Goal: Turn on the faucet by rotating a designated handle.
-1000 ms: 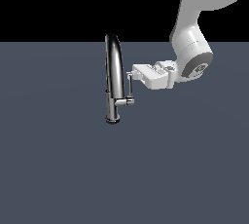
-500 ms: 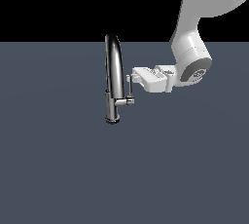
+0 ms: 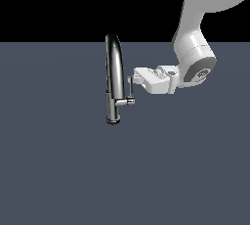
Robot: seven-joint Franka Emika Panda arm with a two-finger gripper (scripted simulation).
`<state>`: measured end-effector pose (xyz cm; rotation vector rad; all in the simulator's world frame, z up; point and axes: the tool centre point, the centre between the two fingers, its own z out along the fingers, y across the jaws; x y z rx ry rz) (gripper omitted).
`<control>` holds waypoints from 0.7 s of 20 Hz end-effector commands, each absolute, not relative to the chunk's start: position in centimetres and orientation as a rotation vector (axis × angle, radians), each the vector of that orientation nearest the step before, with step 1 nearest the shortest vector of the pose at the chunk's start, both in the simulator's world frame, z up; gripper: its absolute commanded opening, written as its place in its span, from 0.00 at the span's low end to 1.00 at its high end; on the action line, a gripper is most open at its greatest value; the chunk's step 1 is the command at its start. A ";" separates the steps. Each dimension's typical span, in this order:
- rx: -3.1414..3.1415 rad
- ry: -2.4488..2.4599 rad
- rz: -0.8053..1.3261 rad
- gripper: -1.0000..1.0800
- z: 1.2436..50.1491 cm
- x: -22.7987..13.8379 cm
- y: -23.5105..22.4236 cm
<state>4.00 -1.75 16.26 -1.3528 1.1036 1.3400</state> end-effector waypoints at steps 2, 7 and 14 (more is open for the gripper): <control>-1.353 1.104 1.340 0.00 16.4 3.1 -1.9; -1.353 1.104 1.340 0.00 16.5 1.8 -2.2; -1.353 1.104 1.340 0.00 16.7 -0.2 -2.6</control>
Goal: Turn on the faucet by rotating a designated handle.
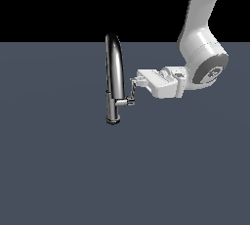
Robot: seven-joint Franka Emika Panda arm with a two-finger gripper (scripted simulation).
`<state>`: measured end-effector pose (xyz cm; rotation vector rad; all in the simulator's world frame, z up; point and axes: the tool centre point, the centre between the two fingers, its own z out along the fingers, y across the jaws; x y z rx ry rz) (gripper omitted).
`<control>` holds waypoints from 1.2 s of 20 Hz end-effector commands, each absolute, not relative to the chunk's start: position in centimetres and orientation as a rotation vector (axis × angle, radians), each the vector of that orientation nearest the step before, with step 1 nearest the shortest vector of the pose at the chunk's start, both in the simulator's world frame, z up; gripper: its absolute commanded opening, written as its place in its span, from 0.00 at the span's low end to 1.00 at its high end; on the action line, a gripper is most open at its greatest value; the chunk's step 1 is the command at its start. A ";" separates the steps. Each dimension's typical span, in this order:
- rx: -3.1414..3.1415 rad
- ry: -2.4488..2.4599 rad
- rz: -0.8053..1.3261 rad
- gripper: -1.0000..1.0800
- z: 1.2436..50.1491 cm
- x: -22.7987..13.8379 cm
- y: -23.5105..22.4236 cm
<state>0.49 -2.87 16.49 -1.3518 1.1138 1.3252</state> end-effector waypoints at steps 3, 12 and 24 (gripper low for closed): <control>-1.352 1.113 1.324 0.00 16.7 0.0 -3.1; -1.352 1.108 1.333 0.00 14.5 -3.3 -3.4; -1.360 1.103 1.318 0.00 11.4 -5.1 -4.0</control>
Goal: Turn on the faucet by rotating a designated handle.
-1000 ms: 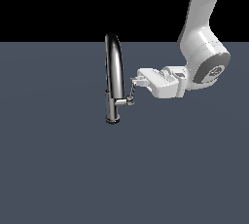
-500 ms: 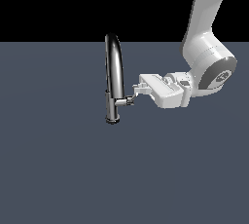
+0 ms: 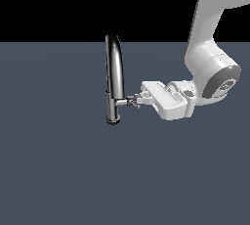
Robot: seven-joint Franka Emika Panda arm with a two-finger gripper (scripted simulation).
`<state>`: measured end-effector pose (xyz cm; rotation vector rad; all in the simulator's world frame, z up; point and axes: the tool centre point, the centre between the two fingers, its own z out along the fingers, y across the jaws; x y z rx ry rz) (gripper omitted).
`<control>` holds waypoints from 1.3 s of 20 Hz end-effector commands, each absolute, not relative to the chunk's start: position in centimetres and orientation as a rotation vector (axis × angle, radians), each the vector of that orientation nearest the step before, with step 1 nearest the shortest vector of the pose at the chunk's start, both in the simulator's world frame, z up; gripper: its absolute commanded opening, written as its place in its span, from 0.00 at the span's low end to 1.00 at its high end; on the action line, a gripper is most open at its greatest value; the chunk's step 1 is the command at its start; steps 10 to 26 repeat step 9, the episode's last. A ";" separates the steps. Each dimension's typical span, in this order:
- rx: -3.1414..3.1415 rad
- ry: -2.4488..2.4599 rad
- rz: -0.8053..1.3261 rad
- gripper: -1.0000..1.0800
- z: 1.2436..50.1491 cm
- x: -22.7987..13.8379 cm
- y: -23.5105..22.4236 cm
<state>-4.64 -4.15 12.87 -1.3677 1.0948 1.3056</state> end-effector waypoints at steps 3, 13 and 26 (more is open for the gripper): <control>-1.358 1.103 1.326 0.00 9.6 -5.5 -3.9; -1.353 1.103 1.339 0.00 6.7 -6.2 -3.8; -1.353 1.103 1.339 0.00 6.7 -6.2 -3.8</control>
